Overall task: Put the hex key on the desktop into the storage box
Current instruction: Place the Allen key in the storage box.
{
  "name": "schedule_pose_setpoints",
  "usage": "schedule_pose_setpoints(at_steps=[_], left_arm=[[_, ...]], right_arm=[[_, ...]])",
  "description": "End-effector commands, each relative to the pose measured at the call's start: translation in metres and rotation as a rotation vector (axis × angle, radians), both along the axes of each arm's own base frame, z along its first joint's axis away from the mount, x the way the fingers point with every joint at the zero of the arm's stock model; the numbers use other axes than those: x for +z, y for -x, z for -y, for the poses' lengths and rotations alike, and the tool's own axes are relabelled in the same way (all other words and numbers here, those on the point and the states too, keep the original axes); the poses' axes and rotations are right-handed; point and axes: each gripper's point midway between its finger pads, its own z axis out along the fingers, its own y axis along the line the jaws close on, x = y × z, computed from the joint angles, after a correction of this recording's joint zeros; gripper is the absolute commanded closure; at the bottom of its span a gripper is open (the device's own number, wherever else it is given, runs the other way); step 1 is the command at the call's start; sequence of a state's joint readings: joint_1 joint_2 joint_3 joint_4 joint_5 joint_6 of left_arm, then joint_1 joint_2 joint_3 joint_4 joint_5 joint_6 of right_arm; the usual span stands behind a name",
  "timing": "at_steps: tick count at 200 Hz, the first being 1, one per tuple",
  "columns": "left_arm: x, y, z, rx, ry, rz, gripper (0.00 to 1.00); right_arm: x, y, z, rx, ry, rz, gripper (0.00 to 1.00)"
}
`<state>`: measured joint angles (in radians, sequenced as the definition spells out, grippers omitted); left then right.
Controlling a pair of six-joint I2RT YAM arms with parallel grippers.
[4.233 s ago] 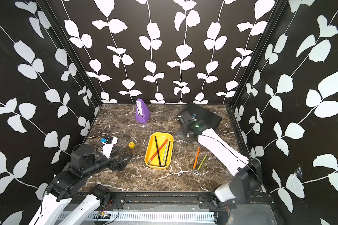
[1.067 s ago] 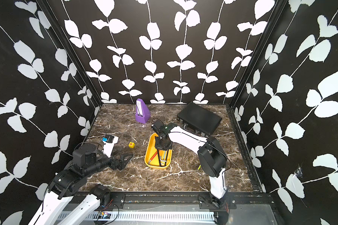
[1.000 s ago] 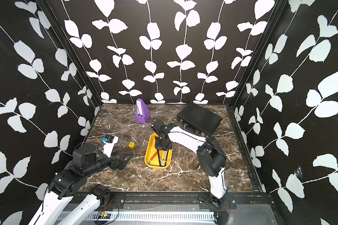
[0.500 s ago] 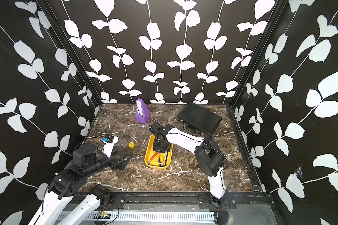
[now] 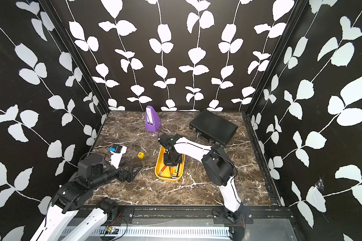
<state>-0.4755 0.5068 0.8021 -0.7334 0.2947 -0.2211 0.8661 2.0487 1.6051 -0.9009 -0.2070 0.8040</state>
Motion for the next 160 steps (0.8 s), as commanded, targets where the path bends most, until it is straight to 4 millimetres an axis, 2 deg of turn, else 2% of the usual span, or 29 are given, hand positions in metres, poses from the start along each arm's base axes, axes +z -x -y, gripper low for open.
schedule_pose_setpoints(at_steps=[1, 59, 91, 122, 146, 160], left_arm=[[-0.002, 0.0, 0.001, -0.002, 0.003, -0.005, 0.03], [-0.002, 0.0, 0.001, -0.001, 0.002, -0.004, 0.03], [-0.002, 0.0, 0.0, 0.0, 0.002, -0.004, 0.03], [-0.001, 0.001, 0.001, -0.003, 0.004, -0.003, 0.03], [-0.002, 0.001, 0.001, -0.003, 0.003, -0.005, 0.03], [-0.002, 0.001, 0.001, -0.003, 0.004, -0.005, 0.03]], right_arm=[[0.003, 0.003, -0.007, 0.051, -0.006, -0.011, 1.0], [-0.012, 0.002, -0.004, 0.079, 0.033, -0.03, 1.0], [-0.011, 0.001, 0.001, 0.085, 0.062, -0.016, 1.0], [0.001, -0.006, 0.006, 0.076, 0.072, 0.036, 0.72], [0.023, -0.012, 0.008, 0.064, 0.06, 0.096, 0.64], [0.041, -0.015, 0.011, 0.052, 0.049, 0.141, 0.63]])
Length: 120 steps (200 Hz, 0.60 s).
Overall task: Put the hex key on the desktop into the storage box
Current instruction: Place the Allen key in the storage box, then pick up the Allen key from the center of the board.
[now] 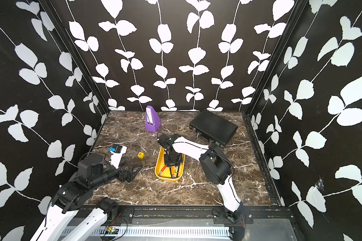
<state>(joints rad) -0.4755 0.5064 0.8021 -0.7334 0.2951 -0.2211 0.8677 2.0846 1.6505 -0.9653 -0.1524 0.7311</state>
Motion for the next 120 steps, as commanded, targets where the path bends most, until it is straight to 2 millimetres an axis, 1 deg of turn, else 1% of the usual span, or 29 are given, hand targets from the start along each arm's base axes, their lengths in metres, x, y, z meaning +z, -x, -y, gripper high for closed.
schedule_pose_setpoints(at_steps=[1, 31, 49, 58, 85, 93, 98, 100, 105, 110, 115, 117, 120], left_arm=[[-0.002, 0.0, 0.001, -0.003, 0.004, -0.005, 0.03], [-0.002, 0.0, 0.001, -0.001, 0.002, -0.004, 0.03], [-0.002, 0.0, 0.001, -0.001, 0.003, -0.004, 0.03], [-0.002, 0.001, 0.001, -0.001, 0.003, -0.004, 0.03], [-0.001, 0.001, 0.001, -0.003, 0.003, -0.003, 0.03], [-0.001, 0.001, 0.001, -0.003, 0.004, -0.003, 0.03], [-0.001, 0.001, 0.001, -0.003, 0.004, -0.002, 0.03], [-0.001, 0.001, 0.001, -0.004, 0.004, -0.002, 0.03], [-0.001, 0.001, 0.001, -0.004, 0.004, -0.003, 0.03], [-0.001, 0.001, 0.001, -0.004, 0.004, -0.003, 0.03], [-0.001, 0.001, 0.001, -0.005, 0.004, -0.001, 0.03], [-0.001, 0.001, 0.001, -0.004, 0.005, 0.0, 0.03], [-0.001, 0.001, 0.001, -0.005, 0.005, -0.002, 0.03]], right_arm=[[0.047, -0.012, 0.003, -0.012, -0.027, 0.125, 0.63], [0.087, -0.022, 0.018, -0.045, -0.03, 0.246, 0.62], [0.107, -0.025, 0.036, -0.075, -0.019, 0.308, 0.62], [0.112, -0.027, 0.048, -0.099, -0.006, 0.335, 0.62], [0.116, -0.031, 0.091, -0.212, 0.008, 0.368, 0.62], [0.112, -0.03, 0.105, -0.249, 0.016, 0.367, 0.62], [0.105, -0.03, 0.113, -0.272, 0.033, 0.36, 0.62], [0.11, -0.029, 0.118, -0.283, 0.024, 0.37, 0.62], [0.111, -0.028, 0.127, -0.312, 0.023, 0.374, 0.62], [0.106, -0.027, 0.136, -0.337, 0.034, 0.368, 0.62], [0.105, -0.026, 0.144, -0.364, 0.035, 0.37, 0.62], [0.099, -0.023, 0.151, -0.372, 0.051, 0.357, 0.62], [0.095, -0.021, 0.156, -0.389, 0.057, 0.349, 0.62]])
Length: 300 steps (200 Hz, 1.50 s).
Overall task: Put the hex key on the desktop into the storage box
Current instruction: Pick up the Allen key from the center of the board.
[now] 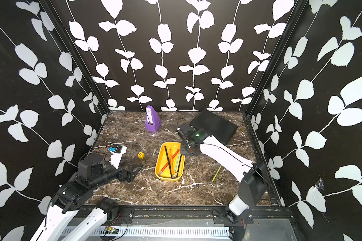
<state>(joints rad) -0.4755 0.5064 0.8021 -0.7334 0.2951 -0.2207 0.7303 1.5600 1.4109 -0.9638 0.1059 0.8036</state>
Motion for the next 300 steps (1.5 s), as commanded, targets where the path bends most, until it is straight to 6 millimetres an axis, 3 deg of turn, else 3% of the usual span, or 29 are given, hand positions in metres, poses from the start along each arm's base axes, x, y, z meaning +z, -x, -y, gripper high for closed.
schedule_pose_setpoints(at_steps=[1, 28, 54, 90, 122, 172, 252, 300], left_arm=[[-0.001, 0.001, 0.001, -0.005, 0.005, -0.003, 0.03], [-0.001, 0.001, 0.001, -0.004, 0.005, -0.003, 0.03], [-0.001, 0.0, 0.001, -0.001, 0.004, -0.003, 0.03], [-0.001, 0.001, 0.001, -0.005, 0.005, -0.003, 0.03], [-0.001, 0.001, 0.001, -0.004, 0.006, -0.002, 0.03], [0.0, 0.001, 0.001, -0.005, 0.008, -0.001, 0.03], [-0.001, 0.001, 0.002, -0.007, 0.008, -0.002, 0.03], [0.0, 0.001, 0.002, -0.008, 0.009, 0.0, 0.03]], right_arm=[[-0.026, 0.007, 0.048, -0.145, 0.068, -0.032, 0.62], [-0.05, 0.02, 0.091, -0.297, 0.08, -0.077, 0.63], [-0.08, 0.036, 0.118, -0.412, 0.074, -0.151, 0.65], [-0.126, 0.051, 0.128, -0.493, 0.004, -0.245, 0.67], [-0.146, 0.057, 0.13, -0.493, 0.018, -0.302, 0.66], [-0.156, 0.066, 0.138, -0.514, 0.031, -0.336, 0.66], [-0.127, 0.07, 0.154, -0.521, 0.054, -0.242, 0.63], [-0.15, 0.082, 0.152, -0.53, 0.039, -0.304, 0.62]])
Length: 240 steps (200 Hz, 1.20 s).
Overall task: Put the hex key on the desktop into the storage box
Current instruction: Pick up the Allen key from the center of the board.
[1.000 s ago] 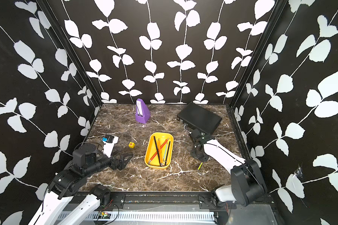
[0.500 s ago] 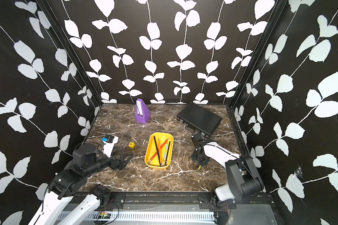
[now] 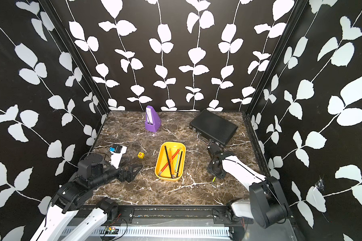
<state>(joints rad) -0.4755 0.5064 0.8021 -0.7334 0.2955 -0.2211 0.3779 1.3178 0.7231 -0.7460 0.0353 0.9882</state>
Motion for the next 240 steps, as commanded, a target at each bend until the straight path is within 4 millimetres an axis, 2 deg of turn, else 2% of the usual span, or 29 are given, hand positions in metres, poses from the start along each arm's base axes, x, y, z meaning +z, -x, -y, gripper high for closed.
schedule_pose_setpoints(at_steps=[1, 30, 104, 128, 156, 240], left_arm=[[-0.001, 0.001, 0.002, -0.008, 0.008, 0.0, 0.03], [-0.001, 0.001, 0.002, -0.007, 0.008, -0.001, 0.02], [-0.001, 0.001, 0.002, -0.008, 0.008, -0.002, 0.02], [-0.001, 0.001, 0.002, -0.008, 0.008, -0.002, 0.02], [-0.001, 0.001, 0.002, -0.009, 0.009, -0.002, 0.02], [-0.001, 0.001, 0.002, -0.008, 0.007, -0.004, 0.02]], right_arm=[[-0.016, 0.015, 0.005, -0.016, 0.007, -0.063, 0.62], [-0.028, 0.016, 0.001, -0.008, -0.003, -0.108, 0.63], [-0.045, 0.021, -0.002, -0.012, -0.014, -0.161, 0.76], [-0.046, 0.019, -0.003, -0.005, -0.019, -0.165, 0.82], [-0.048, 0.018, -0.006, 0.001, -0.032, -0.169, 1.0], [-0.023, 0.002, -0.004, 0.011, -0.009, -0.089, 1.0]])
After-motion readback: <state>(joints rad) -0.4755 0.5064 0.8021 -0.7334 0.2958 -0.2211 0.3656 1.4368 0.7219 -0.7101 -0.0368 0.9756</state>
